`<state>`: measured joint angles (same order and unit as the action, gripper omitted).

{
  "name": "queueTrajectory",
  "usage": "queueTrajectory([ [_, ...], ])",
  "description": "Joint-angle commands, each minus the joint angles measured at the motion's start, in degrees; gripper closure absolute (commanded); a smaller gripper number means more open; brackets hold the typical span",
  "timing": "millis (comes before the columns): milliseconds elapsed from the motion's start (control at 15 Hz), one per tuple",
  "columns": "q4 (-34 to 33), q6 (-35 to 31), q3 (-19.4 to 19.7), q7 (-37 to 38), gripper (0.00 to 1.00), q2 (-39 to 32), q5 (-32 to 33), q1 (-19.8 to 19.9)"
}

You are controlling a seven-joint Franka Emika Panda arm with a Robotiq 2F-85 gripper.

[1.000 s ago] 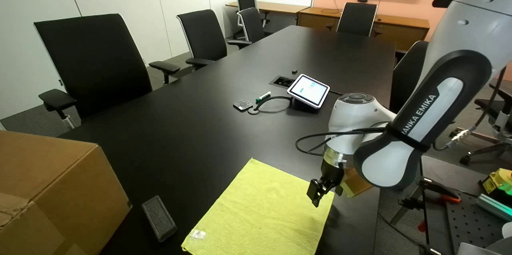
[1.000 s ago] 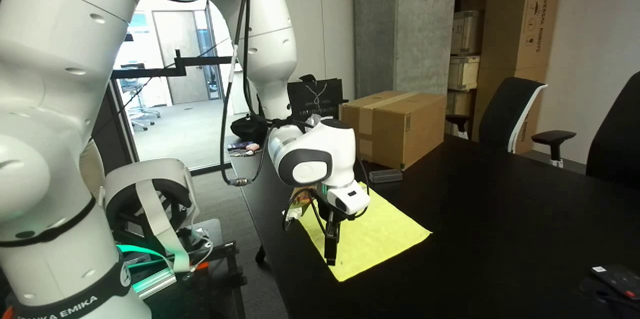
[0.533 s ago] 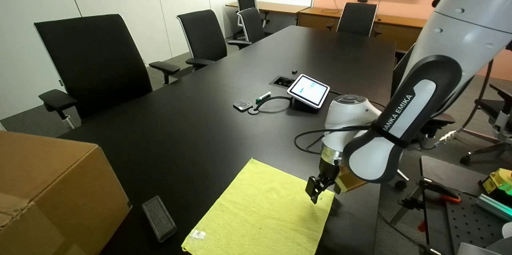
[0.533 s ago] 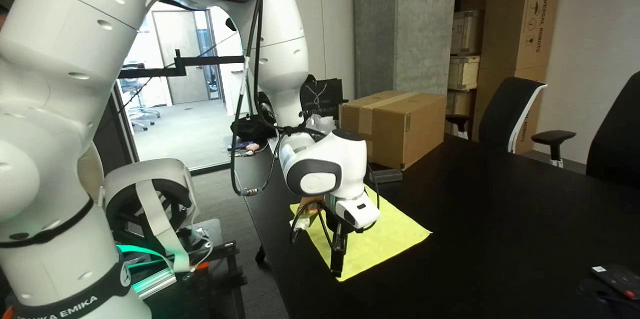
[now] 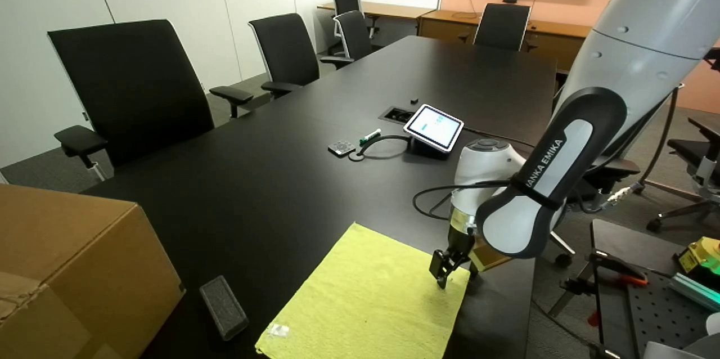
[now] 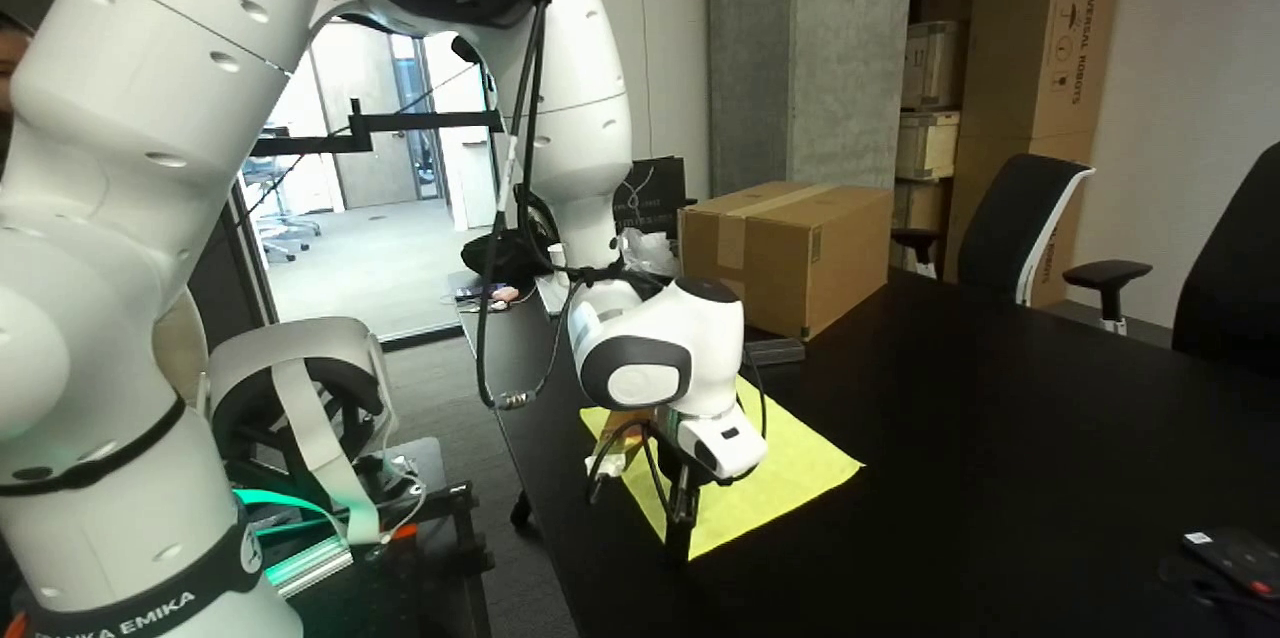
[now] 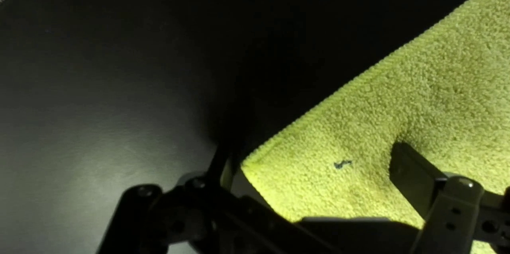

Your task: Fold the yellow towel.

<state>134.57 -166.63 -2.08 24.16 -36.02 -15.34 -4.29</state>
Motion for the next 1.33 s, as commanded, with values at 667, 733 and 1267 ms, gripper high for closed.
queueTrajectory([
  [667, -0.4, 3.4, 0.29, -0.57, 0.43, 0.8, -1.08, -0.2],
  [733, -0.11, 3.53, 0.06, -0.73, 0.46, 1.11, -1.22, 0.02],
  [1267, 5.42, 4.89, 0.86, 0.45, 0.68, 5.87, -2.05, -0.5],
])
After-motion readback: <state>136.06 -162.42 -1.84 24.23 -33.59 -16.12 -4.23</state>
